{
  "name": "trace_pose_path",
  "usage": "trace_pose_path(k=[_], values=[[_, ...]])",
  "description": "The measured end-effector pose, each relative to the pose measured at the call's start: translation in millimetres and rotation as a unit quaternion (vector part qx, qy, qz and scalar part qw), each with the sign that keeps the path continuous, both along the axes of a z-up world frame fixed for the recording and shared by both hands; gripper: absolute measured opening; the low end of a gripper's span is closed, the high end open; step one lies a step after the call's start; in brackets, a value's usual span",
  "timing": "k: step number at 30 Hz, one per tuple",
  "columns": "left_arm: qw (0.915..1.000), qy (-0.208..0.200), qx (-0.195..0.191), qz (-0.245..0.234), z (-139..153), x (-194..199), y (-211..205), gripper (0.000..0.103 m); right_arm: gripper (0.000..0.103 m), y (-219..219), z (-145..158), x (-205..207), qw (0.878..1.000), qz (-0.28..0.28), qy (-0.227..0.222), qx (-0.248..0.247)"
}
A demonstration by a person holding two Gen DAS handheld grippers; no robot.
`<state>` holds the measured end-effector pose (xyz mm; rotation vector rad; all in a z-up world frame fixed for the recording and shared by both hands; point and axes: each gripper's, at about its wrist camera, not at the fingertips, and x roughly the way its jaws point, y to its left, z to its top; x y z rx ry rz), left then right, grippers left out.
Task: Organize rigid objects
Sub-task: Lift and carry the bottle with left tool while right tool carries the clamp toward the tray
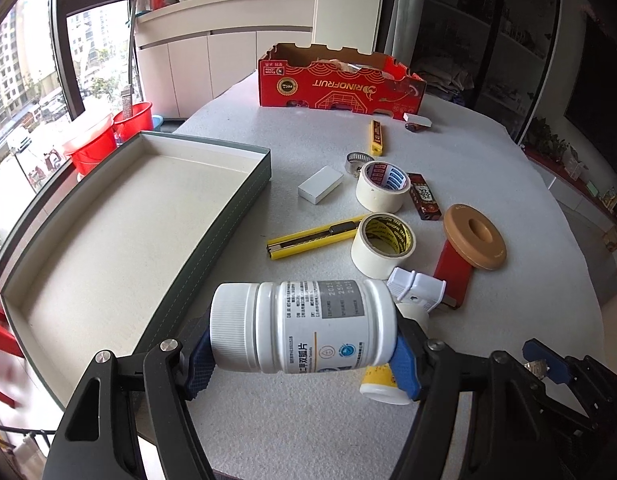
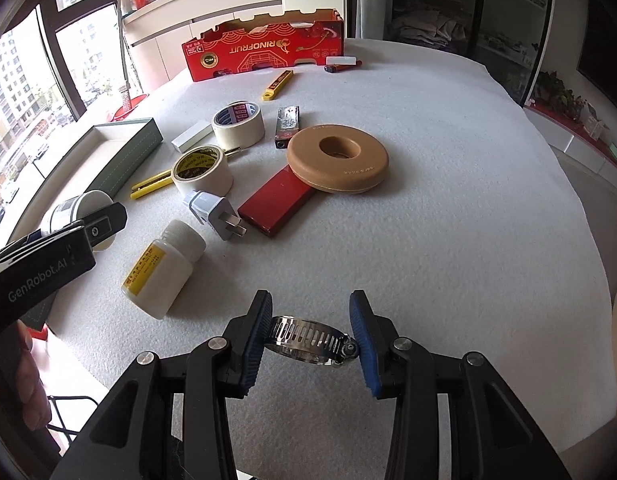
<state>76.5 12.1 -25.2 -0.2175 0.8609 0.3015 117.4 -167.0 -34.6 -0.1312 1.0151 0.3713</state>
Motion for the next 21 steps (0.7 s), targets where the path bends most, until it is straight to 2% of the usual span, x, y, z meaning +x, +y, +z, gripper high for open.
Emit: trace_pose_path(k=[8, 14, 21], values=[[0.9982, -0.057, -0.006, -0.014, 54, -14, 5, 0.074, 0.042, 9, 40, 0, 0.999, 0.012, -0.031, 0.017], [0.995, -0.098, -0.003, 0.016, 95, -34, 38, 0.074, 0.042, 41, 76, 3, 0.997, 0.048, -0.046, 0.045], [0.9898, -0.128, 0.016, 0.061, 124, -54, 82, 0.074, 0.042, 93, 109, 5, 0.991, 0.099, -0.057, 0.073]])
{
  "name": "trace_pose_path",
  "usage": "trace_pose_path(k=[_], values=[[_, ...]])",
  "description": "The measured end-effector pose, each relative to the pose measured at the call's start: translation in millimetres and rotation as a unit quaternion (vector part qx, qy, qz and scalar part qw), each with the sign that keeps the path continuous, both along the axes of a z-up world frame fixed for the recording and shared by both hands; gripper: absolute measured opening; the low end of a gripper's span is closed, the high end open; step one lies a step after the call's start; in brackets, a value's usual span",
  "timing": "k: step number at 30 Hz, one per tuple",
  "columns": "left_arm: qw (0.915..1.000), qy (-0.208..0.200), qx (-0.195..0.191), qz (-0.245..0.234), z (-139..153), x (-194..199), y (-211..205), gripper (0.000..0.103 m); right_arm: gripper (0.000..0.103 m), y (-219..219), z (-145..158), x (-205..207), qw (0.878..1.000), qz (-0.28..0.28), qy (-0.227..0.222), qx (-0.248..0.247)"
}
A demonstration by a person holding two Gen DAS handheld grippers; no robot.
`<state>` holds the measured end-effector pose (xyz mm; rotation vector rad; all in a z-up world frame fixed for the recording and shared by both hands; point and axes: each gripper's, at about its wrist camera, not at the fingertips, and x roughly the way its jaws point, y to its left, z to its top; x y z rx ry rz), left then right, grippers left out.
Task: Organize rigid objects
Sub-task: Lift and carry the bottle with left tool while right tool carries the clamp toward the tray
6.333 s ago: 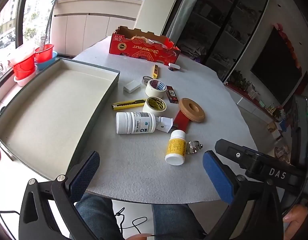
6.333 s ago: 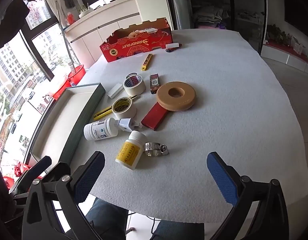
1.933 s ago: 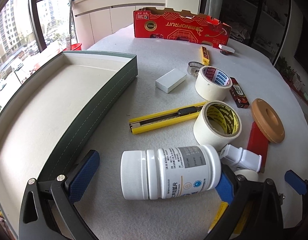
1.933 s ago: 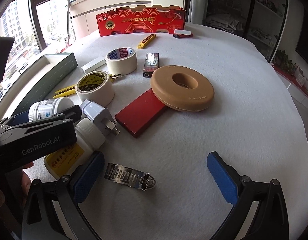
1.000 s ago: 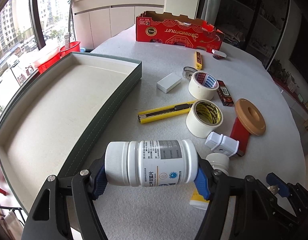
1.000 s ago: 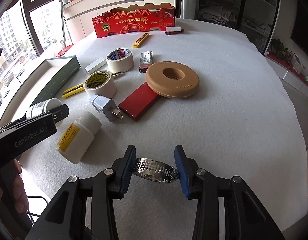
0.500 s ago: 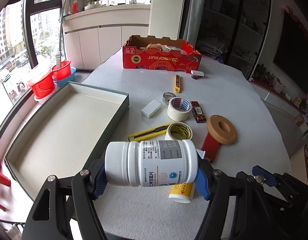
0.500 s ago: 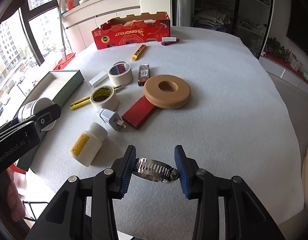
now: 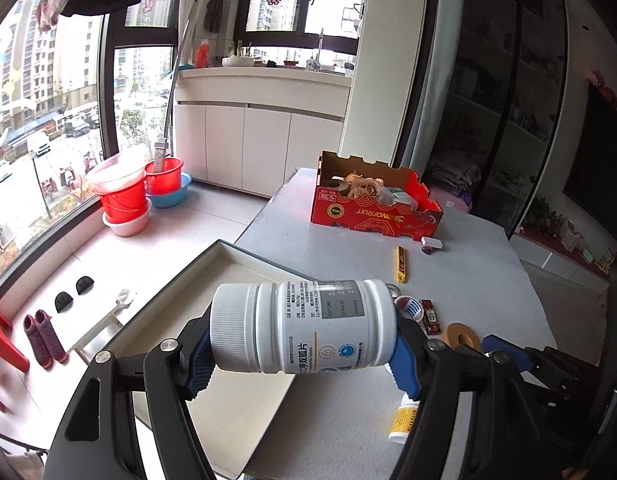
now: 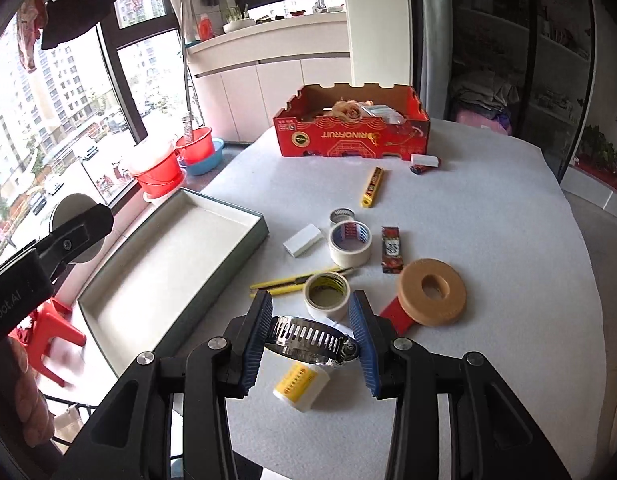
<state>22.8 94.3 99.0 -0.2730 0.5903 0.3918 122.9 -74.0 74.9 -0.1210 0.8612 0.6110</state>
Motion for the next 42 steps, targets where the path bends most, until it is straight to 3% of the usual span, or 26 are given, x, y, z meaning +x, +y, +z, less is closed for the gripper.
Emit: trace_pose_path(k=[13, 17, 24, 42], values=[[0.996, -0.044, 0.04, 0.066, 56, -23, 68, 0.074, 0.042, 89, 67, 0, 0.994, 0.092, -0.045, 0.041], [0.9939, -0.047, 0.047, 0.088, 59, -26, 88, 0.074, 0.042, 110, 78, 6, 0.992, 0.107, -0.053, 0.047], [0.9936, -0.011, 0.032, 0.108, 22, -13, 110, 0.074, 0.042, 140, 62, 15, 0.991, 0.126, -0.032, 0.042], [0.9852, 0.121, -0.02, 0.119, -95, 54, 137, 0.074, 0.042, 189, -42, 59, 0.988, 0.14, 0.067, -0.016]])
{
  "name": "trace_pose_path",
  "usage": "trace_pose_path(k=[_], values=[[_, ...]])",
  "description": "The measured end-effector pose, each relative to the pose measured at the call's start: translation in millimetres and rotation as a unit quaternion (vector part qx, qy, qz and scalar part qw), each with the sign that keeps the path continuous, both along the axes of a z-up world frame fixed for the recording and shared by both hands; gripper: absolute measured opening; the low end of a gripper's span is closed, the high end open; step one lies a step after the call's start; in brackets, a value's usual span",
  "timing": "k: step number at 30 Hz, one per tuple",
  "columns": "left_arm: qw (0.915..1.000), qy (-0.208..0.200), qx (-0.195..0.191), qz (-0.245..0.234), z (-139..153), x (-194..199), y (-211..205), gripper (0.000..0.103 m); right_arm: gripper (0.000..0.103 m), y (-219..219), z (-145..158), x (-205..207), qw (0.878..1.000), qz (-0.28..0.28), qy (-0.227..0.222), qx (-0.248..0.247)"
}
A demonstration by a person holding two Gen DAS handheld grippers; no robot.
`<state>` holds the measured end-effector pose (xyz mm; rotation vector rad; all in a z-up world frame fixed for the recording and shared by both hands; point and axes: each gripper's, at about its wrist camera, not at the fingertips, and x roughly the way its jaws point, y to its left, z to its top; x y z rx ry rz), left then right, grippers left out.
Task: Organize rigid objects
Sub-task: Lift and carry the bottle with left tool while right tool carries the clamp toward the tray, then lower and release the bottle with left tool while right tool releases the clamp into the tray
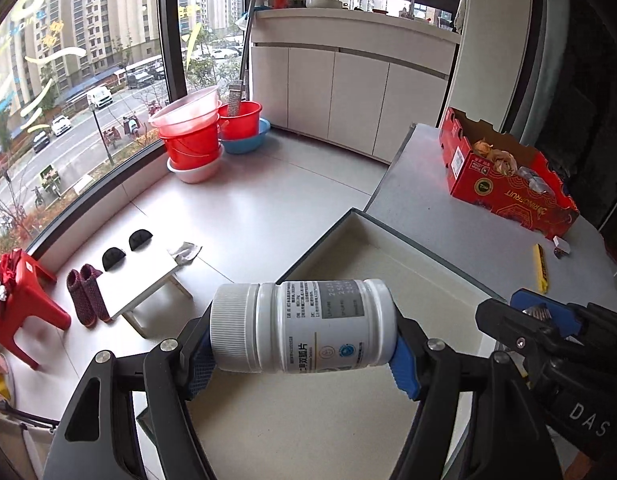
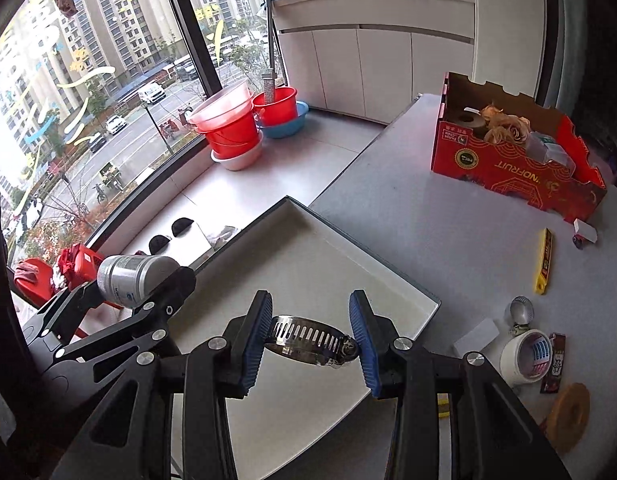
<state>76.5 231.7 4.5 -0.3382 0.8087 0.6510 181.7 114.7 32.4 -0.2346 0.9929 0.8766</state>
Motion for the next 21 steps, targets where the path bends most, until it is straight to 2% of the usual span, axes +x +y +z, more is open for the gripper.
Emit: trace_pose_path(k=[8, 21], values=[[0.9994, 0.031, -0.017, 0.004, -32, 15, 6, 0.074, 0.042, 8, -33, 9, 0.999, 0.002, 0.027, -0.021], [0.9987, 0.044, -0.024, 0.005, -44, 24, 11, 0.074, 0.042, 15, -38, 5, 0.999, 0.006, 0.027, -0.032]])
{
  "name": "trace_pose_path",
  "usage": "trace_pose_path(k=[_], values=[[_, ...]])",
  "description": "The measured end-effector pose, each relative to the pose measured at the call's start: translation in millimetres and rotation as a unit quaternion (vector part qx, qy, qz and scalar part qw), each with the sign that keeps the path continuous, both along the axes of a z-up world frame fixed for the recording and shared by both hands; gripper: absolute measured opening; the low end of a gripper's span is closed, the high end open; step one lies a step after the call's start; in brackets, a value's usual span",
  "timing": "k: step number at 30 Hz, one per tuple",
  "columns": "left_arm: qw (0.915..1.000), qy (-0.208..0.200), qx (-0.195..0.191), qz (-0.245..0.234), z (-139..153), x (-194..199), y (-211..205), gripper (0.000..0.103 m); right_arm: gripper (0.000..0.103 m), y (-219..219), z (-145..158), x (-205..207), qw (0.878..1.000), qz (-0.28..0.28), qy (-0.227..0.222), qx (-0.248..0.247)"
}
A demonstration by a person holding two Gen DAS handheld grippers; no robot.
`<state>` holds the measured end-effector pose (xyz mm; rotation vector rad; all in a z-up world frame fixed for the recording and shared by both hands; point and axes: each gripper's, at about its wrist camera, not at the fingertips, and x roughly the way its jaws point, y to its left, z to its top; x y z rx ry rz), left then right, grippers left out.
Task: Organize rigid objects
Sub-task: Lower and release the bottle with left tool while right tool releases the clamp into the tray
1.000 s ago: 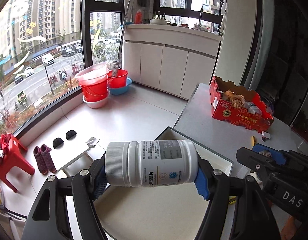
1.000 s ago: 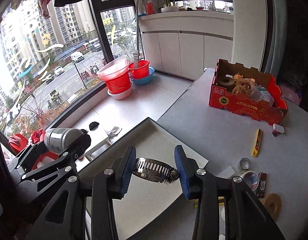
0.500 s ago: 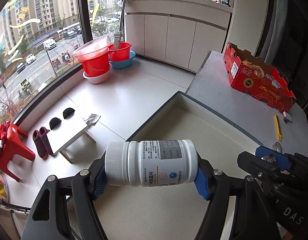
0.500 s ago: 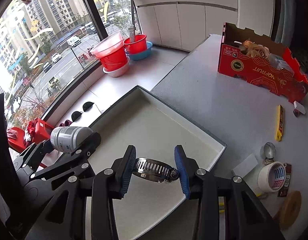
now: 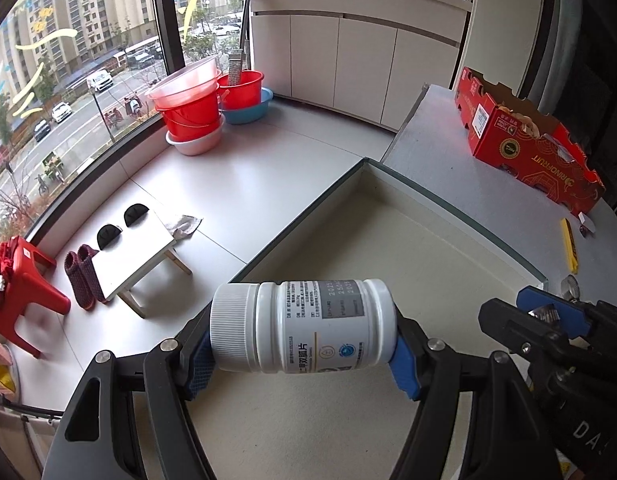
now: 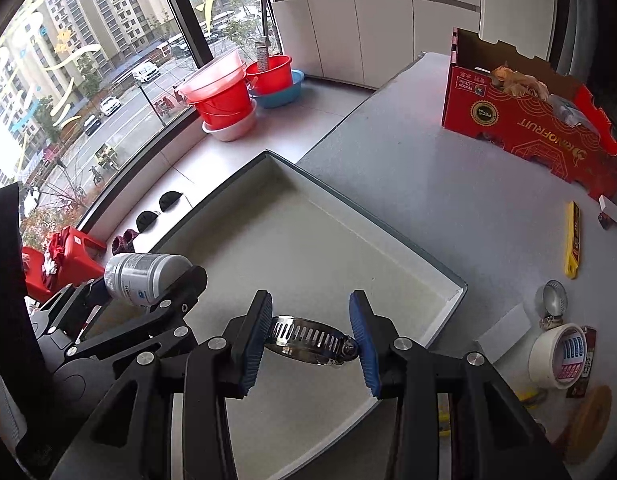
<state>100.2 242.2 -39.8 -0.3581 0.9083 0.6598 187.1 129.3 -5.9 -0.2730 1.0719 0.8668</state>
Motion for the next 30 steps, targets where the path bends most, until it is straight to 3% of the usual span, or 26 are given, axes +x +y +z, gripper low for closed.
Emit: trace_pose_path(k=[12, 14, 16, 18, 19, 20, 30], values=[[0.9999, 0.009, -0.01, -0.001, -14, -1, 2, 0.075, 0.042, 5, -9, 0, 1.0, 0.004, -0.003, -0.016], [0.9999, 0.007, -0.01, 0.002, -15, -3, 3, 0.081, 0.043, 5, -8, -1, 1.0, 0.007, -0.011, -0.021], [0.9998, 0.004, -0.017, 0.011, -16, -8, 5, 0.082, 0.053, 3, -4, -2, 0.999, 0.002, -0.026, -0.025], [0.9994, -0.002, -0.033, 0.014, -16, -11, 9, 0.088, 0.082, -2, 1, -1, 0.999, -0.008, -0.045, -0.025], [0.999, -0.007, -0.042, 0.013, -17, -14, 10, 0.094, 0.086, -5, 4, 0, 0.998, -0.011, -0.051, -0.02], [0.9987, -0.009, -0.047, 0.014, -16, -16, 10, 0.102, 0.087, -8, 7, 0, 0.998, -0.012, -0.054, -0.015], [0.9987, -0.022, -0.047, -0.001, -2, -26, -14, 0.103, 0.087, -40, 21, -19, 0.999, -0.019, -0.043, -0.001]])
